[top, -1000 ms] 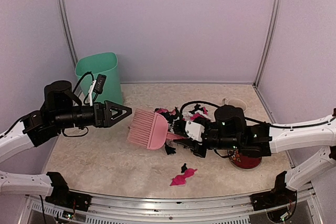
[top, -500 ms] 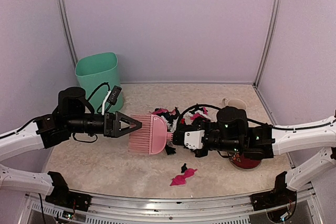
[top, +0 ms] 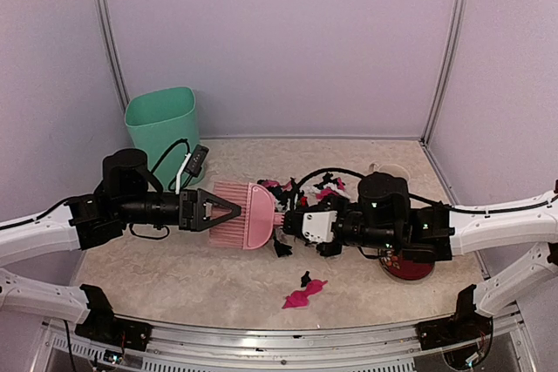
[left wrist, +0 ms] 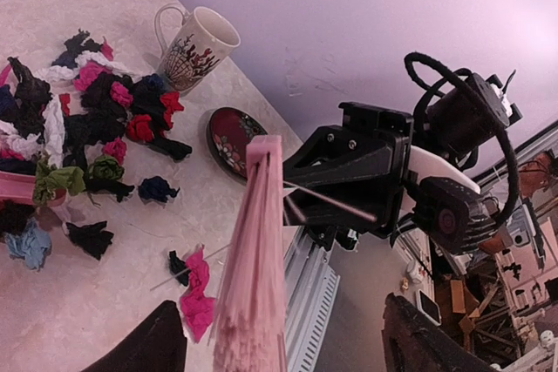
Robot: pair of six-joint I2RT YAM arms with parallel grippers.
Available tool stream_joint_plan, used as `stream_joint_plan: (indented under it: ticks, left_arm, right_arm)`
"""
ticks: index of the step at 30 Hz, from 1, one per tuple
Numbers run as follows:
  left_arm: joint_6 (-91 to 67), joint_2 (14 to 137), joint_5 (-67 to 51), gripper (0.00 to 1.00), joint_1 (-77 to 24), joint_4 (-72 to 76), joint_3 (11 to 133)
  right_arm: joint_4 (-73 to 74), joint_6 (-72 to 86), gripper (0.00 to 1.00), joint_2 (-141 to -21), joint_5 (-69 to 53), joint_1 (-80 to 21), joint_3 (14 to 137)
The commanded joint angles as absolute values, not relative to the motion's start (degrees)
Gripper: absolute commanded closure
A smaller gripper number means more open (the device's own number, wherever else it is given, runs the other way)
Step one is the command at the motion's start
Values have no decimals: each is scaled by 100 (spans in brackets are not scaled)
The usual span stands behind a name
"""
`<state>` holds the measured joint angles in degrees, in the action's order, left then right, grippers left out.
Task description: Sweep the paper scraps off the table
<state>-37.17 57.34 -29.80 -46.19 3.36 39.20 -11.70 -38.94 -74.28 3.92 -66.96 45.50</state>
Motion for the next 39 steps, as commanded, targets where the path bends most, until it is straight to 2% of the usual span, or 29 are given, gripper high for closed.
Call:
stream_joint_plan:
  ticks: [1,8,14,17,18,21,23,28,30,33,39]
  left_arm:
    - [-3684,5862,-3094,33,-4650,690,3934]
    - [-3684,5996,-3122,48,-4654,824,3913]
    - [-3613,6011,-3092,83,-4649,826,3924]
    - [-3579,5979,-3081,91,-4647,801,3970]
    - [-3582,5970,-3070,98,-4647,798,3972]
    - [-3586,5920,-3046,100,-4649,809,3956]
    - [-3582,5877,-2993,100,-4649,794,3946]
    - [-3548,5746,-2840,100,-4641,758,3943]
    - [-3521,5694,-2738,100,-4614,727,3954]
    - [-3477,5624,-2740,100,-4518,738,3972]
    - [-3206,5477,-2765,100,-4434,957,3841]
  right_arm:
    - [-1179,-3780,100,-7501,500,-6751,4823]
    - [-1128,-3699,100,-7485,603,-6750,4847]
    - [-1041,-3670,100,-7488,612,-6750,4850]
    - [-1004,-3558,100,-7481,581,-6750,4852]
    - [-1004,-3521,100,-7468,568,-6750,4842]
    - [-1069,-3464,100,-7408,545,-6755,4785]
    - [-1123,-3410,93,-7325,509,-6755,4738]
    - [-1330,-3232,44,-7051,419,-6745,4529]
    - [-1339,-3093,30,-6937,420,-6723,4484]
    - [-1045,-2500,23,-6771,99,-6497,4574]
    - [-861,-900,21,-6401,-710,-5828,4568]
